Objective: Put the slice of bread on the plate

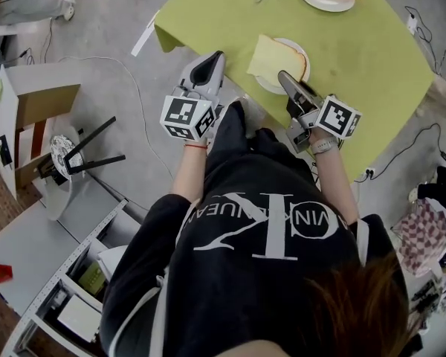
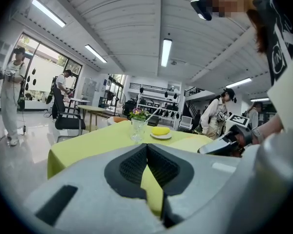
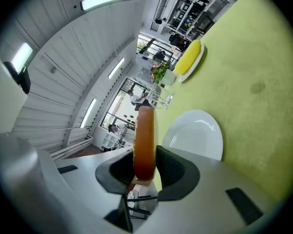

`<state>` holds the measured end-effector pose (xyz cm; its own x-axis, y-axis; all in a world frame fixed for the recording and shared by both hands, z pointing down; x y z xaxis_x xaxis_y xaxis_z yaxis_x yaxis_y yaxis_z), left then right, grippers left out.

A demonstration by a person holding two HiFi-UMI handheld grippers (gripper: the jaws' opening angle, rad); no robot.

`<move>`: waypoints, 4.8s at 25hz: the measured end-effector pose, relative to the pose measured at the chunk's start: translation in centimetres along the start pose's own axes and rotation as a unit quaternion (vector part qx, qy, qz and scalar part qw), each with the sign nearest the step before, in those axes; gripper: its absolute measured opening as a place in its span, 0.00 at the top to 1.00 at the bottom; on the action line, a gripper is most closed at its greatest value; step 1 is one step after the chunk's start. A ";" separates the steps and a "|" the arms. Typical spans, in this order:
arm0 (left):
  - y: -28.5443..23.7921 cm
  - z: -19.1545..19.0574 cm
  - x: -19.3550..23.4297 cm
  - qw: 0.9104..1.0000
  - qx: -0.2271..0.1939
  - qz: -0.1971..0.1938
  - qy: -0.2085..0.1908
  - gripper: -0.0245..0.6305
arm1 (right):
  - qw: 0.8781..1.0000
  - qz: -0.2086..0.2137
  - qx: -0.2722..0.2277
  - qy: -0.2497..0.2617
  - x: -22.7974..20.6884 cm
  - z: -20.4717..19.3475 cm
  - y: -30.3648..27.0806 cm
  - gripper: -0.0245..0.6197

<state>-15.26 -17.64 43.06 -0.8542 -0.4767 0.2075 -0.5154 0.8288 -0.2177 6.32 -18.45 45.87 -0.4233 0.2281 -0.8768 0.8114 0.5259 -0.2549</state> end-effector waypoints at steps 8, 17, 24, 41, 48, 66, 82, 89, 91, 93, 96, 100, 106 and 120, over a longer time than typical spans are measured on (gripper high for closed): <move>-1.1 -0.4 0.5 1.000 0.011 -0.016 0.007 0.95 | 0.998 -0.054 0.004 -0.013 -1.4 0.2 0.4 0.76; -1.0 -0.8 1.1 0.999 0.018 -0.020 0.017 0.95 | 0.991 -0.079 0.079 0.076 -1.4 0.2 0.1 0.51; -0.8 -1.0 1.5 0.999 0.021 -0.022 0.021 0.95 | 0.958 -0.134 0.156 0.199 -0.5 0.1 -0.7 0.28; -0.9 -1.3 1.8 0.999 0.019 -0.030 0.032 0.95 | 0.895 -0.175 0.288 0.292 -0.8 -0.2 0.9 0.23; -1.8 -1.0 1.6 0.998 0.020 -0.047 0.033 0.95 | 0.897 -0.189 0.274 0.289 -1.0 0.1 1.7 0.22; -4.4 1.2 -0.2 0.996 0.009 -0.085 0.008 0.95 | 0.891 -0.215 0.129 0.379 0.8 3.5 4.5 0.84; -4.4 5.3 0.5 0.997 -0.020 -0.073 -0.029 0.95 | 0.898 -0.201 -0.010 0.391 3.0 6.6 5.9 0.96; -4.3 6.8 0.5 0.996 -0.038 -0.065 -0.040 0.95 | 0.895 -0.185 -0.065 0.401 4.2 7.9 6.5 0.96; -4.2 7.2 0.3 0.996 -0.043 -0.065 -0.041 0.95 | 0.894 -0.181 -0.077 0.403 4.7 8.1 6.5 0.96; -4.2 7.6 0.2 0.996 -0.047 -0.066 -0.044 0.95 | 0.891 -0.179 -0.090 0.407 5.0 8.4 6.5 0.96; -4.1 8.1 0.3 0.995 -0.054 -0.064 -0.048 0.95 | 0.888 -0.174 -0.106 0.412 5.4 8.8 6.4 0.96; -3.6 8.8 0.5 0.995 -0.065 -0.056 -0.050 0.95 | 0.886 -0.170 -0.120 0.415 5.8 9.1 6.5 0.96; -3.0 10.0 0.6 0.994 -0.083 -0.046 -0.057 0.95 | 0.877 -0.168 -0.139 0.428 6.5 9.6 6.4 0.96; -2.0 12.0 0.9 0.991 -0.109 -0.030 -0.069 0.95 | 0.870 -0.152 -0.164 0.439 7.8 10.9 6.2 0.96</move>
<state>-15.84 -23.22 32.19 -0.8315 -0.5499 0.0790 -0.5513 0.8343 0.0049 12.44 -22.34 33.00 -0.8604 0.4992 -0.1026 0.5096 0.8445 -0.1646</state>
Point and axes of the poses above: the fingertips, and each gripper's own axes: y backward along the fingers, x to its left, z out of its top, the point moved 6 cm from there along y, backward along the fingers, and after that the axes turned 4 degrees about -z, right-handed, at the moved point
